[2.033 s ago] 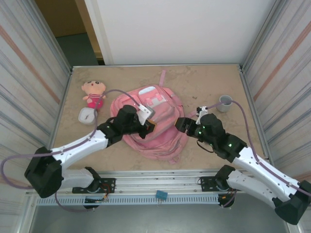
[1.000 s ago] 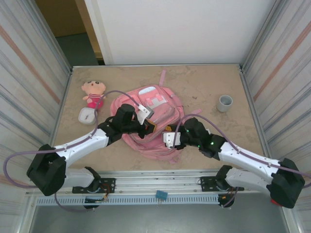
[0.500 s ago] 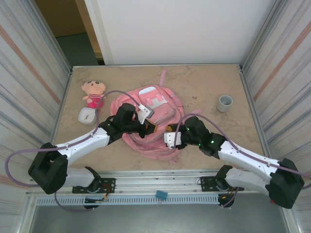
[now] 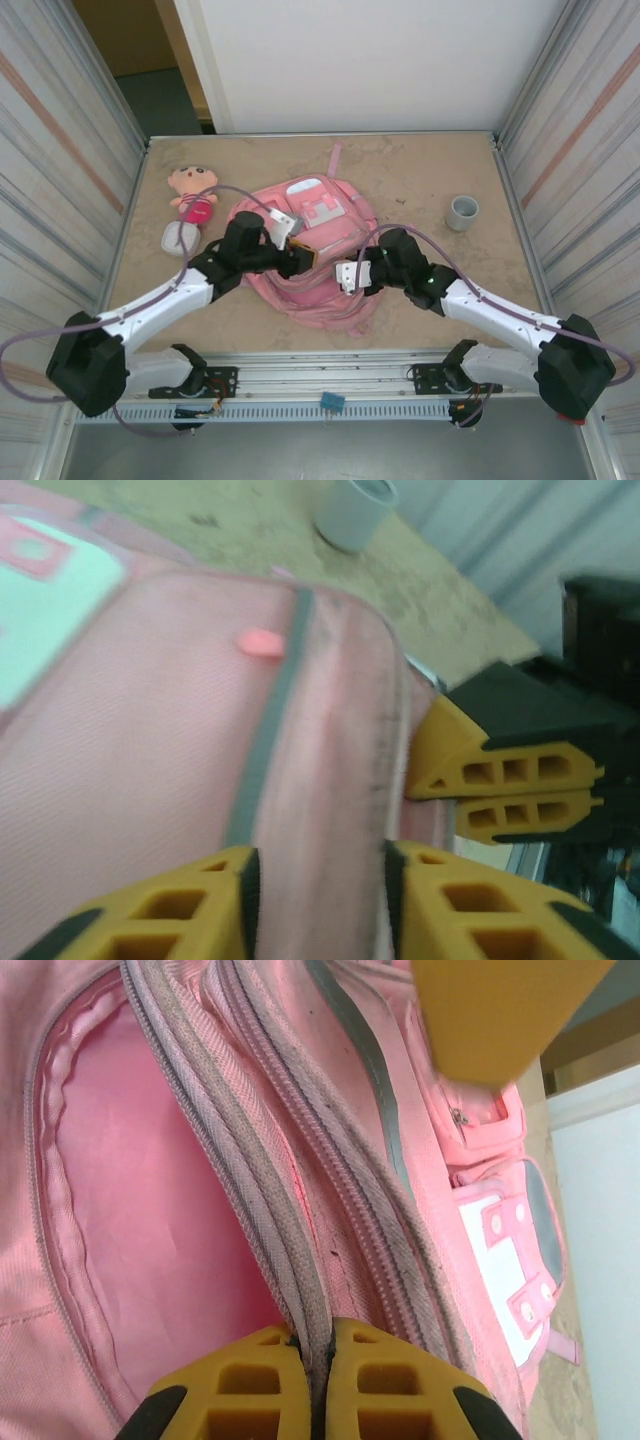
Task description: Pack books, pencil case, and school supplies into a backpack
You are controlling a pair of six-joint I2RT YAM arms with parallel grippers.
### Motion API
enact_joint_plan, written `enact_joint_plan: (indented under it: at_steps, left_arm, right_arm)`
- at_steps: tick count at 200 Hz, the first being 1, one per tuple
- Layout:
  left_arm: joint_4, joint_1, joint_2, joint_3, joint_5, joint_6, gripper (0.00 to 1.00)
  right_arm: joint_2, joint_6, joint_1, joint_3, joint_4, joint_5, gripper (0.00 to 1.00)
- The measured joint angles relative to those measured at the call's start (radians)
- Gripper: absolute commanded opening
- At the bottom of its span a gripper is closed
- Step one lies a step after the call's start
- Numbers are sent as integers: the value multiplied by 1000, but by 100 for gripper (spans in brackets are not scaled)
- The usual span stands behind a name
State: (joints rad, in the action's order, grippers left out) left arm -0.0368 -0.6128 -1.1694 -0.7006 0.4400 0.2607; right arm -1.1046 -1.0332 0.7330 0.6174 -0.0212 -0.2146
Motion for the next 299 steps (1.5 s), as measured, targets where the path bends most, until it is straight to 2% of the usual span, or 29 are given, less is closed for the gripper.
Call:
enact_joint_plan:
  at_steps: [26,45,60,157,219,258,282,299]
  left_arm:
    - [-29,145,95,115,-14,103,54]
    - [-58,249,110,207,-2,174,55]
    - [-68,299,102,253,18,214,56]
    - [-207,376,-93,264,142,235,61]
    - [-200,378,-8,307,171,234,45]
    - [-193,378,12,330,188,235,43]
    - [-191,378,31,341,188,235,28]
    - [-190,378,39,348,187,239,23]
  right_arm:
    - [35,0,-66,0,-42,-54,0]
    - [47,-1,-107,1,-66,-80,0]
    - [48,-4,-119,1,-85,-98,0]
    - [39,-8,-128,2,-94,-132,0]
    - [39,-7,-138,2,-96,-147,0]
    - [40,-7,-139,4,-96,-150,0]
    - [40,-7,-139,5,-96,-150,0]
    - [42,-7,-139,5,-96,-150,0]
